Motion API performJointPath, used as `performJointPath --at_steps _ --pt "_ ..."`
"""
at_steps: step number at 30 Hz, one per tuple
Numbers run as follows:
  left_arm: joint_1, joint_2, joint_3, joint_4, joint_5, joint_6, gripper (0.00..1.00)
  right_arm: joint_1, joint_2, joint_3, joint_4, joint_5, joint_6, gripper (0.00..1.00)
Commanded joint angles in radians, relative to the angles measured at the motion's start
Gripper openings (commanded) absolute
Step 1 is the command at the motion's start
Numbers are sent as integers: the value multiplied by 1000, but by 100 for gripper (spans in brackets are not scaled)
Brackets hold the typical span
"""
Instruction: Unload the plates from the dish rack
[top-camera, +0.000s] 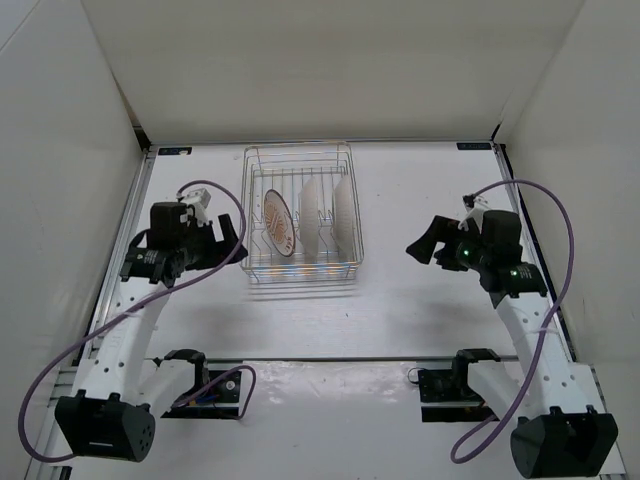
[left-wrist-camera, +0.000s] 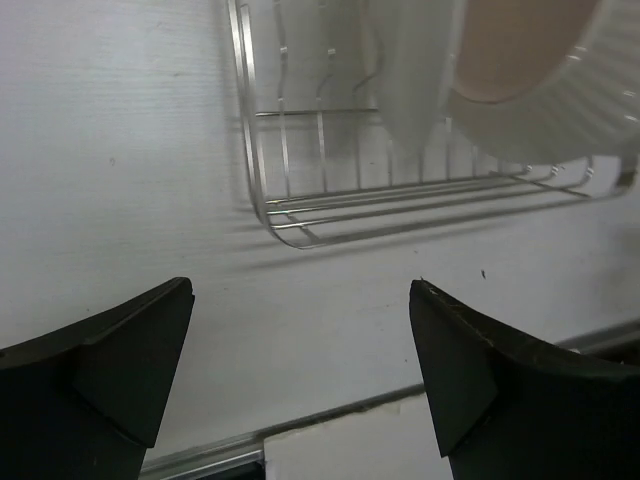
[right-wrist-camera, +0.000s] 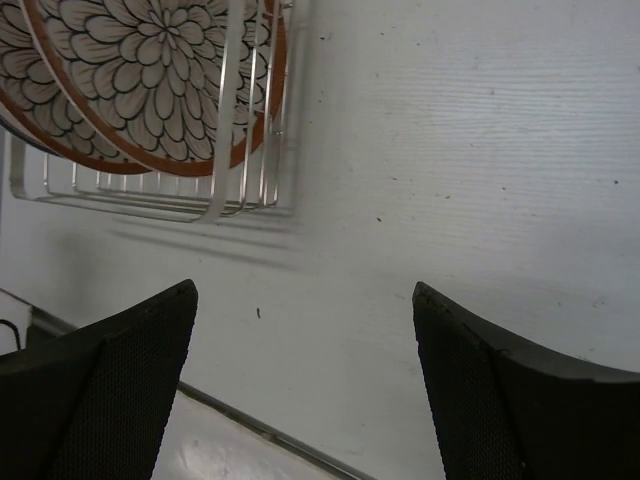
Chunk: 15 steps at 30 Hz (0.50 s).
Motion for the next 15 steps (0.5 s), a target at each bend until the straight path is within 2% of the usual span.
performJointPath --at_steps 1,2,4,6,7,8,10,11,13,15 --pt "5 -7 123 -245 176 151 100 1 50 87 -23 -123 -5 89" --pt "5 -10 112 -248 170 164 100 -2 68 104 -25 -77 47 89" --pt "4 -71 31 -245 63 155 100 -2 85 127 -104 10 148 89" --pt "5 -143 -38 -203 -6 129 100 -5 125 206 -153 -18 123 89" --pt "10 -206 -95 -193 -2 126 100 -2 131 240 -134 -97 81 89" --pt "12 -244 -91 -198 -6 131 100 -2 153 249 -108 -208 80 89" --pt "-1 -298 -103 -175 -28 142 100 3 179 231 25 -325 125 89" --pt "-4 -312 -112 -182 -51 131 100 7 188 219 208 -377 180 89" --pt "-1 -318 -103 -205 -61 129 100 21 256 211 277 -405 237 89" --pt "-2 -328 -91 -230 -69 125 100 58 344 292 284 -417 209 89"
